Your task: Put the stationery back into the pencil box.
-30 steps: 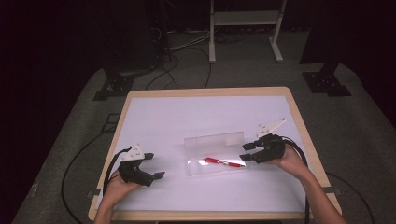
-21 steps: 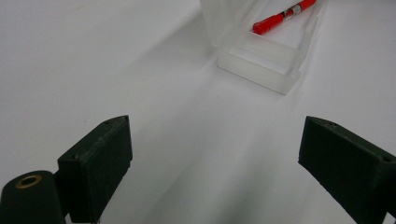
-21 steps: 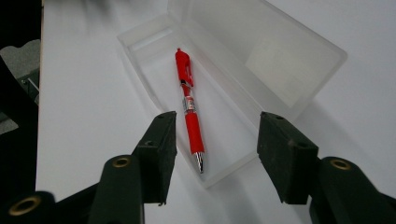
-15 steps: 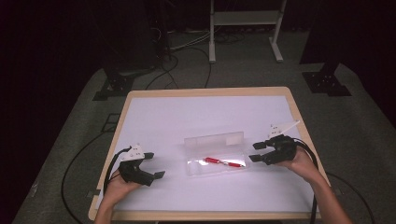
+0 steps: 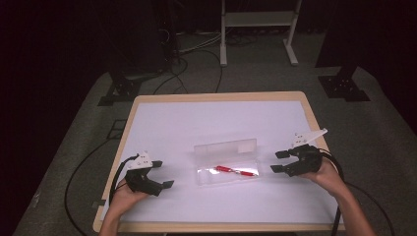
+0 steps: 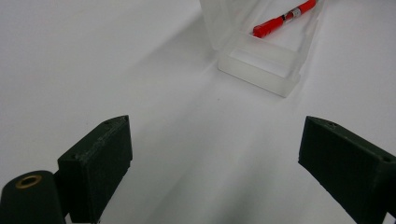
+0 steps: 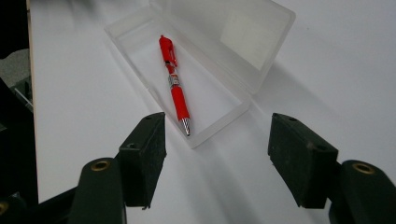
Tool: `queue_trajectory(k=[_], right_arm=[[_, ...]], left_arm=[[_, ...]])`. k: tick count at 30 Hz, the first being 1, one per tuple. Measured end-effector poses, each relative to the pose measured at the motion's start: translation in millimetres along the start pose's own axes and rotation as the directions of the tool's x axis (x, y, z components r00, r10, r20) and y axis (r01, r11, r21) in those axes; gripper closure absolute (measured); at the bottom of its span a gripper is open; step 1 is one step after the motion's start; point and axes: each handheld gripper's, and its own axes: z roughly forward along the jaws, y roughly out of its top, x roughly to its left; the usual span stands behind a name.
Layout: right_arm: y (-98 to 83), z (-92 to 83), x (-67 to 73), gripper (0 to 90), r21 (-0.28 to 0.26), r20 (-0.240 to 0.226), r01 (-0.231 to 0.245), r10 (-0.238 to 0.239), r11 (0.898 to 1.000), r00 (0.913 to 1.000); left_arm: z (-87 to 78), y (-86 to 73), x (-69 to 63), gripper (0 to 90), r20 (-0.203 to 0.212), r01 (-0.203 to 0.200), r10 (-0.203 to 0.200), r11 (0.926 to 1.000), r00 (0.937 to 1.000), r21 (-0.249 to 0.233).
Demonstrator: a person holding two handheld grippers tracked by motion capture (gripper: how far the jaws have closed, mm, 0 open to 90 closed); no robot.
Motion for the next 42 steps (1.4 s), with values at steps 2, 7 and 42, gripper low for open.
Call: queue_trajectory(k=[2, 7, 42], right_arm=[[-1.4, -2.2, -0.3, 35.5, 0.001, 0.004, -0.005, 0.005, 1.000, 1.0000], [-7.0, -6.2, -1.3, 34.5, 0.003, 0.017, -0.013, 0.013, 1.000, 0.9998], [-58.0, -35.7, -0.4, 33.6, -0.005, 0.065, -0.101, 0.101, 0.995, 0.9928]], left_arm=[[0.2, 0.1, -0.2, 9.3, 0.004, 0.000, 0.000, 1.0000, 1.0000, 0.002], [0.8, 0.2, -0.8, 9.3, 0.007, 0.001, -0.001, 1.0000, 1.0000, 0.003], [0.0, 1.0, -2.5, 9.0, 0.019, 0.000, 0.000, 0.9999, 0.9998, -0.011]])
